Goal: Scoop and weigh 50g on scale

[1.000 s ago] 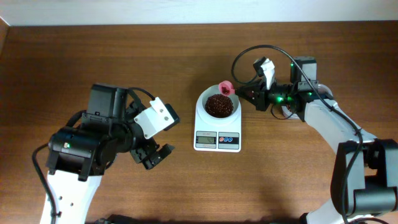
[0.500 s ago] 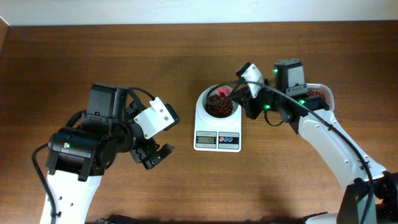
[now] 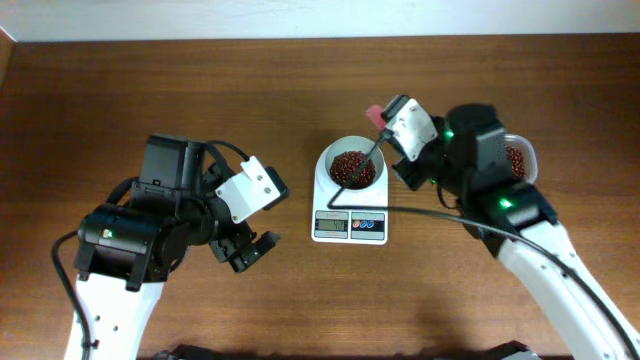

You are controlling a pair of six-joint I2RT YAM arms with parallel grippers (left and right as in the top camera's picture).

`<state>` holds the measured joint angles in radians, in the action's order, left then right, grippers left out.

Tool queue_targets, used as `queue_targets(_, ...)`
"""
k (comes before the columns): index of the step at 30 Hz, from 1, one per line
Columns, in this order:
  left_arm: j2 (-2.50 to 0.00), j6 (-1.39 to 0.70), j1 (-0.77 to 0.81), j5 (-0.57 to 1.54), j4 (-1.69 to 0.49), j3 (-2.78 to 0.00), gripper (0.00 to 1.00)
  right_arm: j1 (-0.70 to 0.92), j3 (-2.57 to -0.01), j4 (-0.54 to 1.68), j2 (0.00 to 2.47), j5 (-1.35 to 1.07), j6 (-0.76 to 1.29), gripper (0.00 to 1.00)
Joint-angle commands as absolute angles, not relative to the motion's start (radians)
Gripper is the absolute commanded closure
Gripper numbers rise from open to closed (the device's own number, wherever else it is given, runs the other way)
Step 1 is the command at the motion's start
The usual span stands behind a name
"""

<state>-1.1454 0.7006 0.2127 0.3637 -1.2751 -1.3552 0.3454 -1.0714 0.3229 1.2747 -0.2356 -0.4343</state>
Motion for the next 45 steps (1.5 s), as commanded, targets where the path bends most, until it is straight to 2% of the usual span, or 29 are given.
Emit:
queue_targets(1, -1.142, 0.72, 0.207, 0.378, -1.274, -1.348, 0.01, 0.237, -1.088, 0.366, 1.22, -0.231, -0.429, 0.96)
queue_targets(4, -1.142, 0.72, 0.207, 0.378, -1.274, -1.348, 0.01, 0.056, -1.087, 0.434, 1.22, -0.231, -0.315, 0.96)
queue_targets(7, -1.142, 0.72, 0.207, 0.378, -1.274, -1.348, 0.01, -0.117, -1.087, 0.505, 1.234, -0.231, -0.298, 0.96)
queue_targets(10, -1.142, 0.72, 0.207, 0.378, -1.274, -1.348, 0.01, -0.224, -1.087, 0.588, 1.325, -0.232, -0.29, 0.96)
queue_targets(14, -1.142, 0.72, 0.207, 0.378, -1.274, -1.348, 0.01, -0.234, -1.087, 0.588, 1.448, -0.216, -0.276, 0.96)
queue_targets(19, -1.142, 0.72, 0.207, 0.377, -1.274, -1.348, 0.01, -0.234, -1.087, 0.579, 1.554, -0.041, -0.276, 0.96)
queue_targets(22, -1.142, 0.72, 0.207, 0.378, -1.274, -1.348, 0.01, -0.234, -1.087, 0.517, 1.604, -0.034, -0.274, 0.96)
queue_targets(27, -1.142, 0.72, 0.207, 0.378, -1.274, -1.348, 0.01, -0.236, -1.087, 0.463, 1.632, 0.006, -0.158, 0.96)
queue_targets(35, -1.142, 0.72, 0.207, 0.377, -1.274, -1.348, 0.01, -0.236, -1.087, 0.457, 1.651, -0.294, -0.137, 0.96)
queue_targets(40, -1.142, 0.72, 0.207, 0.378, -1.274, -1.348, 0.01, -0.236, -1.087, 0.48, 1.651, -0.397, -0.11, 0.96)
queue_targets(45, -1.142, 0.72, 0.207, 0.378, -1.274, -1.348, 0.01, -0.238, -1.087, 0.521, 1.67, -0.399, -0.043, 0.96)
